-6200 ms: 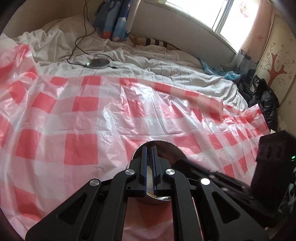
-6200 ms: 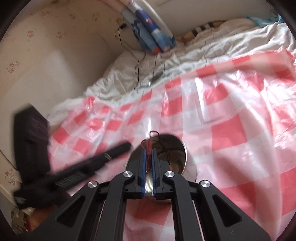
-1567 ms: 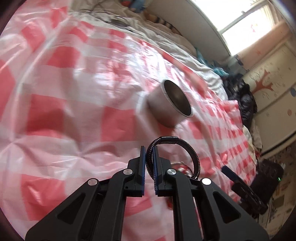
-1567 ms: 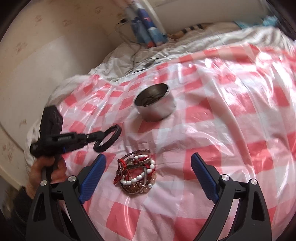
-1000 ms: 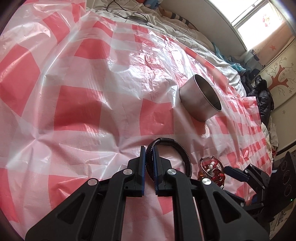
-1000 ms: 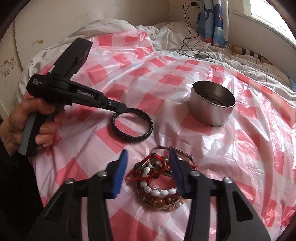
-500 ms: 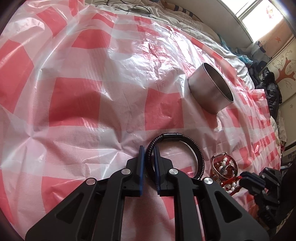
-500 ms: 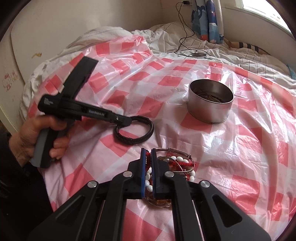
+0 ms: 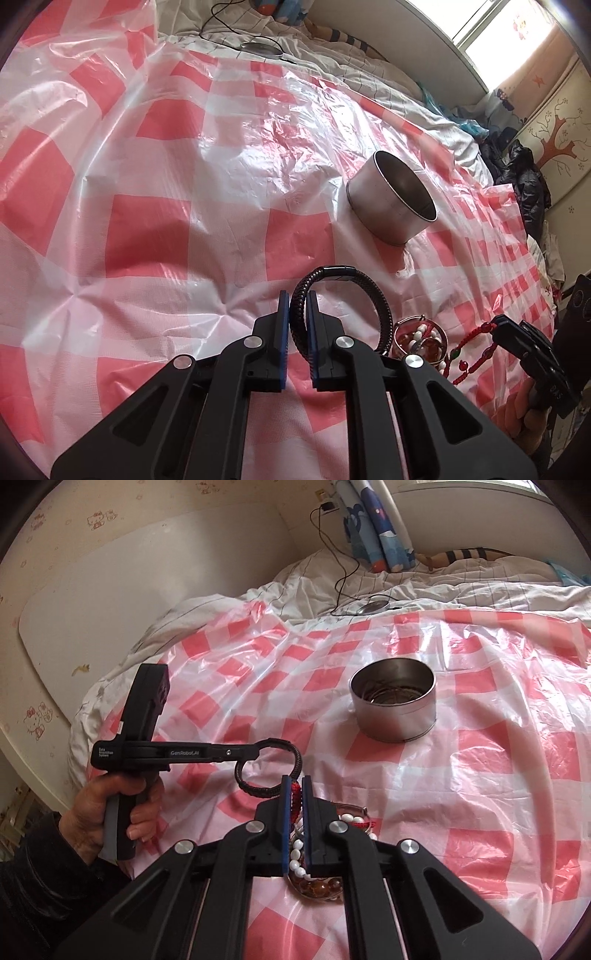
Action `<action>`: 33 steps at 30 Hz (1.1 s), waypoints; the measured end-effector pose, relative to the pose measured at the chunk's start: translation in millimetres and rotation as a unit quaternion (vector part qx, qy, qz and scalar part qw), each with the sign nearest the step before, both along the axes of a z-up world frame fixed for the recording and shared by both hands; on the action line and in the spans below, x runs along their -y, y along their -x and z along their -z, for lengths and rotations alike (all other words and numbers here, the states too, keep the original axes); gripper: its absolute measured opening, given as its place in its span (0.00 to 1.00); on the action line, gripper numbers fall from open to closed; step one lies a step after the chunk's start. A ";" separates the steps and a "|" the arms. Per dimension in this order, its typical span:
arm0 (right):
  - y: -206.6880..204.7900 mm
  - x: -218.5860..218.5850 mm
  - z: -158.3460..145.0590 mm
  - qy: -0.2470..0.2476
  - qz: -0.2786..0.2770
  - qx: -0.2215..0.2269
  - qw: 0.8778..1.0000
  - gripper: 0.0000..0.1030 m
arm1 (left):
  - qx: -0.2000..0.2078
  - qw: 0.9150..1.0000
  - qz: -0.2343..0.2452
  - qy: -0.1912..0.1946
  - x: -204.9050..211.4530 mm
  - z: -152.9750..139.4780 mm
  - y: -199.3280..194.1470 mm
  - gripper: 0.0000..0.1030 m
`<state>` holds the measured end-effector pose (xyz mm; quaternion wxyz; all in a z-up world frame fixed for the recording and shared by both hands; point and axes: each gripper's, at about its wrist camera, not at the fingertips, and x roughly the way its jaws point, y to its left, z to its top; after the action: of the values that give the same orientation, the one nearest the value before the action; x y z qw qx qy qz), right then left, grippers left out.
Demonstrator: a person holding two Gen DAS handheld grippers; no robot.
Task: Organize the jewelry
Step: 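Carry both bracelets over the steel tin and open both grippers into it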
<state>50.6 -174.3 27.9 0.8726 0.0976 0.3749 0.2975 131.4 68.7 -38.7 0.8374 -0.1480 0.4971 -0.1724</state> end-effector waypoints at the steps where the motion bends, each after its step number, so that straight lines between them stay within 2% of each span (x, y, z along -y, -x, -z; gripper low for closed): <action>1: -0.4 1.9 -0.9 -0.002 0.004 0.001 1.000 0.06 | 0.002 1.000 -0.001 0.002 -0.3 -1.5 0.3 0.08; 14: -5.0 28.4 -4.9 -0.024 0.056 0.008 0.998 0.06 | 0.020 0.999 -0.004 0.029 3.7 -15.2 -0.8 0.08; 24: -13.9 55.3 -12.4 -0.054 0.110 0.022 0.992 0.06 | 0.042 0.998 -0.012 0.054 18.6 -30.3 -9.1 0.08; 33: -30.5 74.3 -27.9 -0.083 0.139 0.059 0.985 0.06 | 0.052 0.996 -0.016 0.074 44.3 -36.0 -36.5 0.08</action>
<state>81.0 -248.6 55.8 0.9151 0.2031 0.2792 0.2084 168.0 24.4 -2.7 0.8516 -0.2083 0.4361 -0.2027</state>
